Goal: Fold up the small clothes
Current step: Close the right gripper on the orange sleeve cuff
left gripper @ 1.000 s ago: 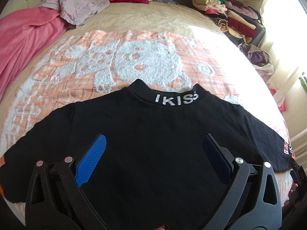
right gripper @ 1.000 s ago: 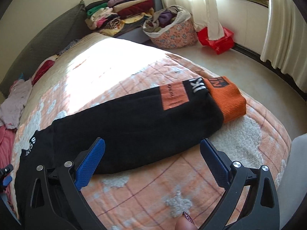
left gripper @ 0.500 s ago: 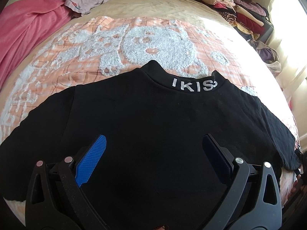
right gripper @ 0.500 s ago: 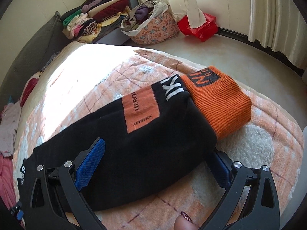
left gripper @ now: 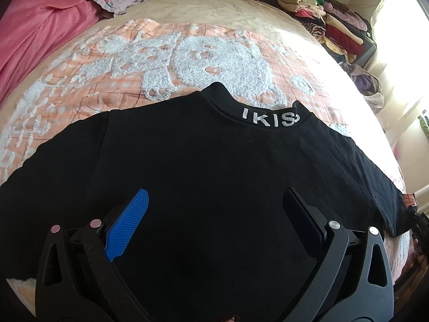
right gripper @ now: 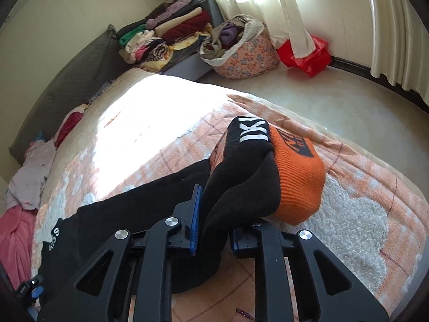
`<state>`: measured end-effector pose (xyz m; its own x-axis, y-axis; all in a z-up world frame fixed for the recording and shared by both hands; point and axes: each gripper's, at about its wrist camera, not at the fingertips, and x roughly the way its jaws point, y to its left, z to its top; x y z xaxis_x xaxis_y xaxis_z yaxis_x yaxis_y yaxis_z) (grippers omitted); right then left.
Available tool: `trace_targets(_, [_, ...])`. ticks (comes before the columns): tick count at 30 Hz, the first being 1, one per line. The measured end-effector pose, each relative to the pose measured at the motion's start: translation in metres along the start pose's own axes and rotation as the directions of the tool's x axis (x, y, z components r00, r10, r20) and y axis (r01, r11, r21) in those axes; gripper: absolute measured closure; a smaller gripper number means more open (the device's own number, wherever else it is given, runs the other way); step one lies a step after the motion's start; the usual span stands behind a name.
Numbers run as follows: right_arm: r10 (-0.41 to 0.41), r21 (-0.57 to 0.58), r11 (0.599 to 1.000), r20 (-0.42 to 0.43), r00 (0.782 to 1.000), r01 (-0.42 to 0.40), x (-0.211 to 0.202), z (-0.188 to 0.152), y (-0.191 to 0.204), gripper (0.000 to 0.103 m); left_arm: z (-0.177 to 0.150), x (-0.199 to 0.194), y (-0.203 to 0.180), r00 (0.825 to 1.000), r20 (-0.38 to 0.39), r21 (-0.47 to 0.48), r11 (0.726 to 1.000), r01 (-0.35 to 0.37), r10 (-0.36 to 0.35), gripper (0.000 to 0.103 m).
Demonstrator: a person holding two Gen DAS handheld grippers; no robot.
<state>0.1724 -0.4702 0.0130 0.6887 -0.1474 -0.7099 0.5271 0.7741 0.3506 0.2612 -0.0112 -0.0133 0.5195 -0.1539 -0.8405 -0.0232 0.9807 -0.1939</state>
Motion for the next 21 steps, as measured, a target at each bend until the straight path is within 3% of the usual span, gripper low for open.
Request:
trace_targets(9, [0.149, -0.144, 0.980, 0.052, 0.988, -0.140, -0.044, 0.000, 0.074, 0.090, 0.001, -0.015, 0.007, 0.999, 0.034, 0.002, 1.000, 0.026, -0.026, 0.009])
trace_targets(15, [0.242, -0.227, 0.947, 0.041, 0.970, -0.227, -0.062, -0.007, 0.124, 0.090, 0.005, -0.027, 0.012, 0.998, 0.055, 0.001, 0.999, 0.035, -0.035, 0.009])
trace_targets(21, [0.314, -0.301, 0.906, 0.004, 0.950, -0.298, -0.072, -0.023, 0.175, 0.090, 0.007, -0.035, 0.021, 0.994, 0.054, -0.019, 0.995, 0.095, -0.094, 0.009])
